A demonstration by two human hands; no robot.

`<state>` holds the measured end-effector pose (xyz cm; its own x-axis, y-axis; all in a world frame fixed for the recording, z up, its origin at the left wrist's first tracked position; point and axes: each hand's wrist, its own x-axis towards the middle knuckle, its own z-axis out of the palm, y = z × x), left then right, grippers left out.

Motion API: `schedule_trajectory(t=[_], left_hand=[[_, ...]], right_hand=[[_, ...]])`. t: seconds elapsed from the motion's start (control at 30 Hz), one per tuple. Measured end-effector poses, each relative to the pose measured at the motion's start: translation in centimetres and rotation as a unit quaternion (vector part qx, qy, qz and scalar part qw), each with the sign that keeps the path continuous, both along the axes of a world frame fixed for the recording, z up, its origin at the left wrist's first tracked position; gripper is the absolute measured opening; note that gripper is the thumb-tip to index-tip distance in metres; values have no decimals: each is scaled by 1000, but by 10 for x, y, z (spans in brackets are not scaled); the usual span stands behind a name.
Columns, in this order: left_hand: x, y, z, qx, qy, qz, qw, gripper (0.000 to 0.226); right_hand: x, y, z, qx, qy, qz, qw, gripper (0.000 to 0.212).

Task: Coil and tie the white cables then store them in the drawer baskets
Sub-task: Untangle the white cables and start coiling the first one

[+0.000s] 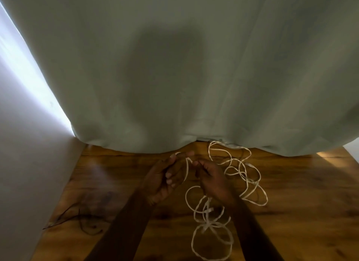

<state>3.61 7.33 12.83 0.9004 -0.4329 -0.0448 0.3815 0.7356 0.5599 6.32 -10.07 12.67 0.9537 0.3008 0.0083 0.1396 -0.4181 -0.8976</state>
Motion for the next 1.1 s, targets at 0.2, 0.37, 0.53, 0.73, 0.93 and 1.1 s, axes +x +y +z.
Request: schedule_trajectory(t=[0.2, 0.37, 0.53, 0.73, 0.93, 1.1], left_hand=[[18, -2, 11, -14, 14, 84, 996, 49], [27, -17, 18, -27, 37, 120, 992, 43], [35, -20, 14, -37, 55, 145, 987, 47], [37, -30, 14, 67, 9, 184, 981, 46], [31, -33, -1, 436, -100, 151, 882, 35], [11, -36, 5, 461, -41, 82, 883, 44]], right_hand=[[-8, -1, -12, -82, 12, 45, 996, 32], [-7, 0, -4, -178, -37, 107, 977, 27], [-8, -7, 0, -278, -34, 138, 950, 38], [-11, -10, 5, -287, -36, 160, 944, 27], [-10, -17, 28, -250, -75, 175, 949, 14], [8, -26, 52, -117, -82, 155, 977, 12]])
